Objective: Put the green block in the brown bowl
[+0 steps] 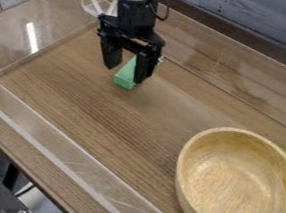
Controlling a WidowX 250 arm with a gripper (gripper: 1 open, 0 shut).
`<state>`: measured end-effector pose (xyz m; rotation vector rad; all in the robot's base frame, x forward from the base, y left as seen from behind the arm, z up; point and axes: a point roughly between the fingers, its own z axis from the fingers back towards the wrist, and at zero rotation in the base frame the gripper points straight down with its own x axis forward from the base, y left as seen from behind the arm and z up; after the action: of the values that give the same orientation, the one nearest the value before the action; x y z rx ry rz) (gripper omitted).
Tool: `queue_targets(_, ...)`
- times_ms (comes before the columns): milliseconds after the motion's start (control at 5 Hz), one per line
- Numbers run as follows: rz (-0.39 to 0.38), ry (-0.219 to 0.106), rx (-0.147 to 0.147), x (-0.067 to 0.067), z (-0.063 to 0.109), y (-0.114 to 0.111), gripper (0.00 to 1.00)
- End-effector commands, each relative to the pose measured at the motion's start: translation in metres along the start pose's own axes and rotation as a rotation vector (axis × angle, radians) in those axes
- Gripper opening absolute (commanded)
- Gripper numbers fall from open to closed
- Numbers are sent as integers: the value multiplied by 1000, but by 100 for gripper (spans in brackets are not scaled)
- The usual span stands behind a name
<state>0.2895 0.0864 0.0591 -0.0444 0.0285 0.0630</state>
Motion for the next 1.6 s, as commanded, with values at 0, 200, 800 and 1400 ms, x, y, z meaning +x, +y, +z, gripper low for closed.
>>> queue_targets(0,-5,-64,-2,8,16,-2,100)
queue_targets(200,-6,-84,-14,9,23,-3,100)
queue_targets(800,2,-131,-16,16,31,6,100)
queue_targets(1400,9,-122,-15,12,28,3,100)
